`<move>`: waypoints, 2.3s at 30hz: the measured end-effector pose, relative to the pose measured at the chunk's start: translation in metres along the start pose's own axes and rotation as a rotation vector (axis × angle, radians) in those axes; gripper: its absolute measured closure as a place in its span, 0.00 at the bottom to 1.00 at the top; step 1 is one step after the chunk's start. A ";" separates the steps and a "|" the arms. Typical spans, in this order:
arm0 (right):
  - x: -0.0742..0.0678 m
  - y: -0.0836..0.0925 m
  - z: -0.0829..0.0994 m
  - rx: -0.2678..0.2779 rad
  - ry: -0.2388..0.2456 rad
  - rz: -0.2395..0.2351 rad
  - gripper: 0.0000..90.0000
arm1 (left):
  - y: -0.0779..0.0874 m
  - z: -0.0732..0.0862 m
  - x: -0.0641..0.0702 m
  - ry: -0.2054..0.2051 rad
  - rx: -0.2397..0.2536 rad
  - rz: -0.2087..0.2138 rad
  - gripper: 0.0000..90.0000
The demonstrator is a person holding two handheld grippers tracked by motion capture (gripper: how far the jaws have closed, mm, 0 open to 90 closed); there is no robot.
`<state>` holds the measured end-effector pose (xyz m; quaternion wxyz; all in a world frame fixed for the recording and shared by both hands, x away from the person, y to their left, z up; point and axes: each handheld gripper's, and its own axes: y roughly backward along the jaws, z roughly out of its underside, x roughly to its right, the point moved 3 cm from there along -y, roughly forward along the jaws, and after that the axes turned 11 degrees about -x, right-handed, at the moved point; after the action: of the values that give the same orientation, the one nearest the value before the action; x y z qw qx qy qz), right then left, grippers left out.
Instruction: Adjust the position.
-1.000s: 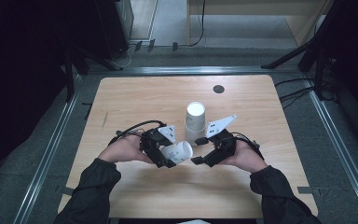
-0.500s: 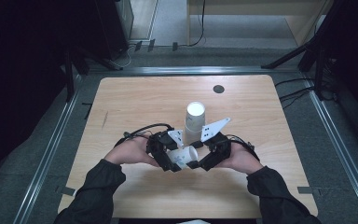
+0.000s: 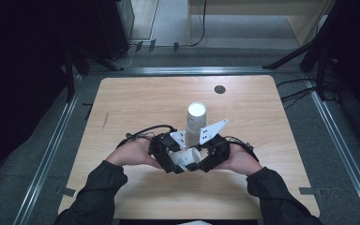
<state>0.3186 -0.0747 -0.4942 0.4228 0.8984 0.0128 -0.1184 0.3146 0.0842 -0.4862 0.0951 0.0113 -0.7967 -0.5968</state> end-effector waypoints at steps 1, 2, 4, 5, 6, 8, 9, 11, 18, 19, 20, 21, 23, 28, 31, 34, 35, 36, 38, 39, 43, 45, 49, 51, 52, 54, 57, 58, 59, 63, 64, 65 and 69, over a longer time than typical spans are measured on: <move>0.000 0.000 0.000 0.000 0.000 0.001 0.38 | 0.000 0.000 0.000 -0.001 0.005 0.002 0.31; 0.000 0.001 -0.001 0.004 0.005 0.005 0.38 | 0.000 0.000 0.000 0.000 0.008 0.000 0.31; 0.000 0.001 -0.001 0.004 0.004 0.005 0.38 | 0.001 0.001 0.000 0.003 0.013 0.005 0.30; 0.000 0.001 -0.001 0.004 0.004 0.002 0.38 | 0.001 0.001 0.000 0.002 0.018 0.004 0.28; 0.000 0.002 -0.001 0.003 0.006 0.004 0.38 | 0.001 0.001 0.000 0.003 0.024 -0.002 0.24; 0.000 0.003 -0.001 0.004 0.006 0.004 0.38 | 0.001 0.002 0.000 0.007 0.033 -0.011 0.16; 0.000 0.004 -0.001 0.002 -0.003 -0.001 0.38 | 0.001 0.002 -0.001 0.008 0.042 -0.011 0.14; 0.001 0.006 -0.001 0.013 0.000 0.005 0.38 | 0.003 0.003 -0.002 0.023 0.066 -0.011 0.10; 0.003 0.016 0.002 0.038 -0.009 0.005 0.38 | 0.009 0.009 -0.005 0.054 0.124 -0.013 0.10; 0.003 0.017 0.002 0.044 -0.009 0.009 0.38 | 0.010 0.010 -0.006 0.056 0.124 -0.015 0.10; 0.003 0.018 0.003 0.045 -0.015 0.006 0.38 | 0.010 0.011 -0.006 0.064 0.134 -0.012 0.10; 0.003 0.020 0.003 0.050 -0.013 0.011 0.38 | 0.011 0.012 -0.006 0.065 0.144 -0.011 0.09; 0.003 0.022 0.004 0.056 -0.016 0.012 0.38 | 0.013 0.014 -0.007 0.070 0.162 -0.001 0.09; 0.004 0.027 0.005 0.072 -0.017 0.013 0.38 | 0.016 0.021 -0.008 0.097 0.187 -0.001 0.09; 0.004 0.030 0.005 0.079 -0.022 0.013 0.38 | 0.018 0.026 -0.008 0.109 0.220 0.015 0.09; 0.004 0.032 0.005 0.086 -0.021 0.005 0.38 | 0.019 0.030 -0.009 0.126 0.250 0.025 0.09; 0.004 0.033 0.005 0.089 -0.019 0.006 0.38 | 0.018 0.030 -0.008 0.132 0.266 0.033 0.09; 0.003 0.033 0.005 0.091 -0.019 0.006 0.38 | 0.017 0.031 -0.008 0.133 0.269 0.035 0.09; 0.003 0.034 0.005 0.092 -0.019 0.005 0.38 | 0.016 0.031 -0.007 0.137 0.291 0.041 0.09; 0.003 0.034 0.005 0.096 -0.017 0.003 0.38 | 0.015 0.030 -0.007 0.142 0.302 0.045 0.09; 0.003 0.037 0.003 0.118 -0.016 -0.012 0.38 | 0.014 0.030 -0.005 0.141 0.338 0.063 0.09; 0.002 0.038 0.002 0.123 -0.013 -0.011 0.38 | 0.013 0.029 -0.005 0.133 0.356 0.068 0.09; 0.001 0.040 0.000 0.140 -0.010 -0.017 0.38 | 0.011 0.026 -0.005 0.138 0.397 0.087 0.09; 0.001 0.040 -0.001 0.145 -0.012 -0.023 0.38 | 0.010 0.023 -0.005 0.134 0.403 0.093 0.09; 0.001 0.040 -0.002 0.147 -0.012 -0.024 0.38 | 0.009 0.022 -0.005 0.133 0.414 0.100 0.09; 0.000 0.040 -0.003 0.153 -0.010 -0.028 0.38 | 0.008 0.020 -0.004 0.129 0.422 0.115 0.09; -0.001 0.040 -0.003 0.153 -0.012 -0.038 0.38 | 0.006 0.017 -0.002 0.114 0.424 0.120 0.09; -0.001 0.040 -0.004 0.151 -0.011 -0.043 0.38 | 0.006 0.017 -0.001 0.107 0.424 0.122 0.09; -0.001 0.039 -0.004 0.153 -0.011 -0.047 0.38 | 0.006 0.016 -0.001 0.106 0.430 0.125 0.09; -0.002 0.038 -0.006 0.158 -0.009 -0.062 0.38 | 0.006 0.015 0.001 0.103 0.462 0.146 0.15; -0.002 0.037 -0.006 0.157 -0.006 -0.063 0.38 | 0.006 0.015 0.001 0.101 0.463 0.143 0.15; -0.002 0.036 -0.006 0.156 -0.006 -0.068 0.38 | 0.007 0.016 0.001 0.099 0.463 0.147 0.15; -0.002 0.034 -0.006 0.149 -0.006 -0.069 0.38 | 0.008 0.017 0.001 0.093 0.471 0.144 0.22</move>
<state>0.3220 -0.0916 -0.4642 0.3506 0.9259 0.0334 -0.1363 0.3119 0.1020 -0.4834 0.1687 0.0039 -0.9074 -0.3850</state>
